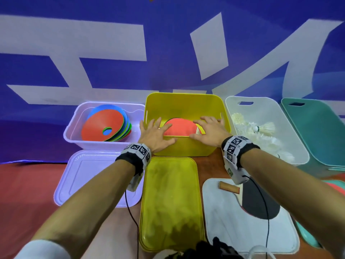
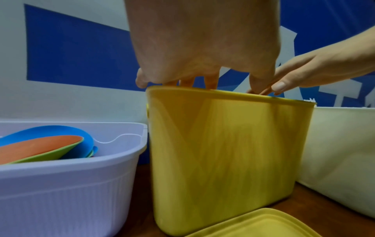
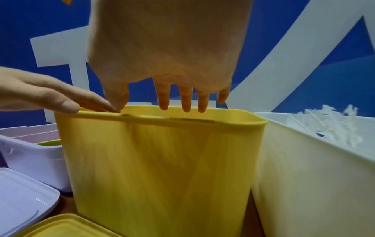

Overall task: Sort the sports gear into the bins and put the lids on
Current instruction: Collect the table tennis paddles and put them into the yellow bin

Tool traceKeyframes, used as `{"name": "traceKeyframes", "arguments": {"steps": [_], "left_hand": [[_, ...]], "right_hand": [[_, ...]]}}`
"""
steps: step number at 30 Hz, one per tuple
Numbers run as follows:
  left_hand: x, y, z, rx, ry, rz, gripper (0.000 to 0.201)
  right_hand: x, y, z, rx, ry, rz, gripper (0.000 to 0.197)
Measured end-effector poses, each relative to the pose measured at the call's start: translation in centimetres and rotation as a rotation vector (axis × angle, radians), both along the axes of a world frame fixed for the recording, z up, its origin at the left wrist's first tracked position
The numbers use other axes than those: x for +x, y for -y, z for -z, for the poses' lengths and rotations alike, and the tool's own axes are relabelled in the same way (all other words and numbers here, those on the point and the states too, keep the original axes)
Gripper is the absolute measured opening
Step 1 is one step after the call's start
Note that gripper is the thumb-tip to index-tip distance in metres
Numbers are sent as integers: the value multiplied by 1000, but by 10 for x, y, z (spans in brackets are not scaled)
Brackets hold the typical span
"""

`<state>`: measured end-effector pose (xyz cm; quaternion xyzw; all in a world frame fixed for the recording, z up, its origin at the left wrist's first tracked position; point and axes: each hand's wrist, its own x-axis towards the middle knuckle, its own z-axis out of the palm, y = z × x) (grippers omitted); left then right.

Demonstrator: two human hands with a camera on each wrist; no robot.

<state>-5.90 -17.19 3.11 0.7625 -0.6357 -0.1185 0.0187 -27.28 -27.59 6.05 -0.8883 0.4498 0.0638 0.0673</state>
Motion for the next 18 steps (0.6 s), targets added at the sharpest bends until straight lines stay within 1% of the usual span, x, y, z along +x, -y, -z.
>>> {"name": "traceKeyframes", "arguments": {"steps": [5, 8, 12, 13, 16, 18], "left_hand": [[-33, -9, -3, -59, 4, 53, 72], [-60, -15, -6, -105, -25, 84, 71], [-117, -35, 1, -170, -19, 110, 72], [-124, -39, 3, -185, -20, 118, 72], [-168, -60, 16, -208, -11, 142, 71], [-196, -72, 26, -185, 2, 150, 72]], "right_hand": [[-24, -12, 3, -36, 68, -43, 74], [-50, -19, 2, -54, 98, -68, 75], [-106, -38, 5, -65, 134, -132, 82], [-113, -42, 5, -67, 147, -143, 83], [-159, -61, 7, -63, 223, -160, 81], [-189, -75, 12, -41, 274, -163, 75]]}}
